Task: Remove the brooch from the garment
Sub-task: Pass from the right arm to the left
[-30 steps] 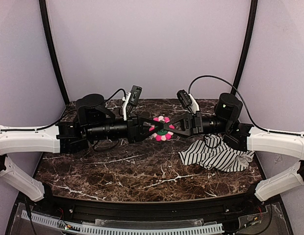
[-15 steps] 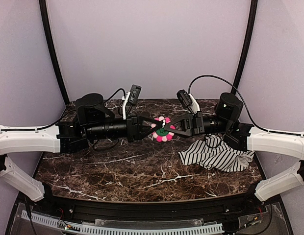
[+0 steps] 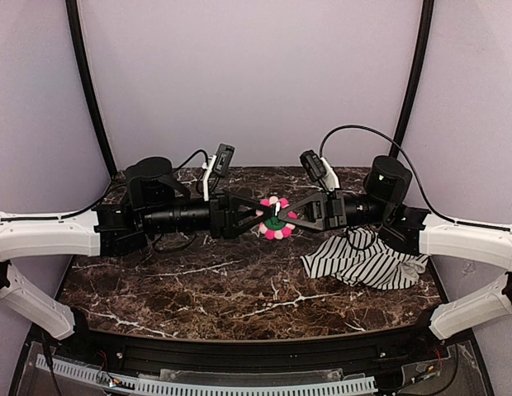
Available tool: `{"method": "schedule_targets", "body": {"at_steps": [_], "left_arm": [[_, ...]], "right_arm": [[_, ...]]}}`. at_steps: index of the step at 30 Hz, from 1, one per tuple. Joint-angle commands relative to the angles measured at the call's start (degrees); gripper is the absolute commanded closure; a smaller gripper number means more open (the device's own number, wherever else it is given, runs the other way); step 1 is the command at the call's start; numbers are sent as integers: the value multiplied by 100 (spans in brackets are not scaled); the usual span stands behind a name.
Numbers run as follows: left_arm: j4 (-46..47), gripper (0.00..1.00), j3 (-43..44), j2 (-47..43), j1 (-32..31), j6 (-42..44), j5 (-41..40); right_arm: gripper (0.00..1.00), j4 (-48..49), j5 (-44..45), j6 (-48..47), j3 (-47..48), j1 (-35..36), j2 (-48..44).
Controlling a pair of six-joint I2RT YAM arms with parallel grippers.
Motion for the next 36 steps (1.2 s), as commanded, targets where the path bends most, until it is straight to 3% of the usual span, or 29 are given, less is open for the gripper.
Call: {"method": "schedule_targets", "body": {"at_steps": [1,4,10,15,27,36], "left_arm": [[-177,37,145,-82,42,-162,637],[-78,43,149,30,47,-260,834],[246,42,156,197,45,-440,1010],[397,51,155,254,42,-508,1034],[563,52,165,313,46,-573,1065],[763,89,158,411,46,-711,1276]], "right_arm": [[100,222,-189,-45,47,-30,-102],[100,129,-207,-112,45,-29,-156],[100,89,-259,-133,13,-22,-206],[100,87,-317,-149,2,-22,-189],[100,72,-394,-155,10,-21,-144],[100,36,-377,-187,-3,-21,-154]]}}
